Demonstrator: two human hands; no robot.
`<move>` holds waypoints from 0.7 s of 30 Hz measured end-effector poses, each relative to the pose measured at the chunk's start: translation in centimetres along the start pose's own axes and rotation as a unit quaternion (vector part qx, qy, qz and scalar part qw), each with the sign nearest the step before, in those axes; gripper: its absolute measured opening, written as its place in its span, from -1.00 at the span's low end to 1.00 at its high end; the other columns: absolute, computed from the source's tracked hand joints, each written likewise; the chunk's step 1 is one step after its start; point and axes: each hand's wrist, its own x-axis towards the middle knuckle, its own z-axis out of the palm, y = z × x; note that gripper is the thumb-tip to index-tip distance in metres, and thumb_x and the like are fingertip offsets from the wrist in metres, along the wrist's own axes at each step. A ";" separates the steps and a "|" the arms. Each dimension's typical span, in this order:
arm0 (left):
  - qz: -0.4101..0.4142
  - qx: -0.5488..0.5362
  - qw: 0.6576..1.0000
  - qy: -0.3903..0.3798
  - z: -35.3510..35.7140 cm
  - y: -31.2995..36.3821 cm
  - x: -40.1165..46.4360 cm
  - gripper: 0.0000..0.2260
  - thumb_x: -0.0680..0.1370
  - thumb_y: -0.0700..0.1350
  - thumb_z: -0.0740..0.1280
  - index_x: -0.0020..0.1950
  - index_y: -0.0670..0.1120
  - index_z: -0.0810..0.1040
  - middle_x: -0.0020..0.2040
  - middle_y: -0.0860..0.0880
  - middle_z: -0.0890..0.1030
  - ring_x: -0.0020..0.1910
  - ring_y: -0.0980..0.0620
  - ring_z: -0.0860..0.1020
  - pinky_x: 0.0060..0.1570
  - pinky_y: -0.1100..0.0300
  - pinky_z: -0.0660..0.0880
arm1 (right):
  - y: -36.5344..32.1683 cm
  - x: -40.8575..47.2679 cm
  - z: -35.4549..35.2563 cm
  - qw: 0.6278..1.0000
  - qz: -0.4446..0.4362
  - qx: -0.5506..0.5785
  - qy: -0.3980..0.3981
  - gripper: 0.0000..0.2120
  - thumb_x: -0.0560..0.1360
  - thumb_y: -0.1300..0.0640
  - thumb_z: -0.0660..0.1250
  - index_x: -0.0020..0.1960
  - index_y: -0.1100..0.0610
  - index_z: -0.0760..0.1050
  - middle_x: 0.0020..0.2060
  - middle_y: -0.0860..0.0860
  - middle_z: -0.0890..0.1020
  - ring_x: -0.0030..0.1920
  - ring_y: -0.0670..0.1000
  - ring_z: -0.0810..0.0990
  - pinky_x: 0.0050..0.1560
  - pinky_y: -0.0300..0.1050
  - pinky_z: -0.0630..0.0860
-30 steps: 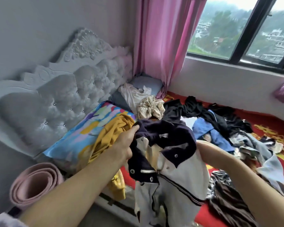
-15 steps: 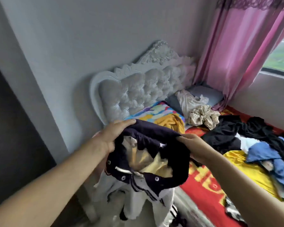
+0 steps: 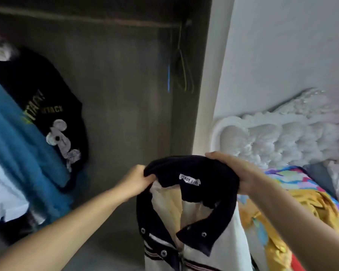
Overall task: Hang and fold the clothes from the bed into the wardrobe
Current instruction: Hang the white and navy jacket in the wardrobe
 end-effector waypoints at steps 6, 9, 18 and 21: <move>-0.044 -0.154 0.986 0.044 -8.7 -4.2 1.9 -0.91 0.53 -0.19 0.24 -0.15 -0.15 0.49 -0.26 -0.11 0.48 -0.27 -0.01 0.45 -0.23 0.17 0.32 | -1.4 6.6 7.9 0.996 -0.065 -0.051 -0.026 -0.74 0.53 0.10 0.28 0.13 0.17 0.63 0.07 0.19 0.66 0.04 0.15 0.63 0.18 0.04 0.53; -0.039 -0.198 0.976 0.082 -11.5 -4.4 3.6 -0.95 0.50 -0.18 0.24 -0.15 -0.12 0.47 -0.27 -0.09 0.41 -0.27 -0.01 0.38 -0.25 0.15 0.26 | -2.6 8.4 10.5 0.942 -0.123 -0.307 0.050 -0.79 0.56 0.15 0.23 -0.03 0.12 0.66 -0.16 0.08 0.70 -0.19 0.00 0.66 -0.12 -0.14 0.60; 0.010 -0.243 0.961 0.133 -16.7 -3.3 10.2 -0.91 0.50 -0.20 0.25 -0.15 -0.13 0.54 -0.26 -0.14 0.49 -0.26 -0.03 0.45 -0.19 0.11 0.34 | -16.3 12.9 14.9 0.845 -0.303 -0.406 0.168 -0.77 0.59 0.24 0.15 0.18 0.19 0.51 -0.24 0.05 0.62 -0.34 -0.03 0.58 -0.45 -0.31 0.44; 0.013 -0.249 0.955 0.163 -19.1 -3.6 12.2 -0.89 0.50 -0.19 0.25 -0.09 -0.15 0.56 -0.23 -0.14 0.50 -0.23 -0.03 0.46 -0.18 0.11 0.34 | -22.6 16.2 15.2 0.711 -0.410 -0.476 0.316 -0.59 0.56 0.20 0.19 0.40 0.19 0.35 0.16 0.17 0.52 0.13 0.14 0.52 0.08 -0.13 0.45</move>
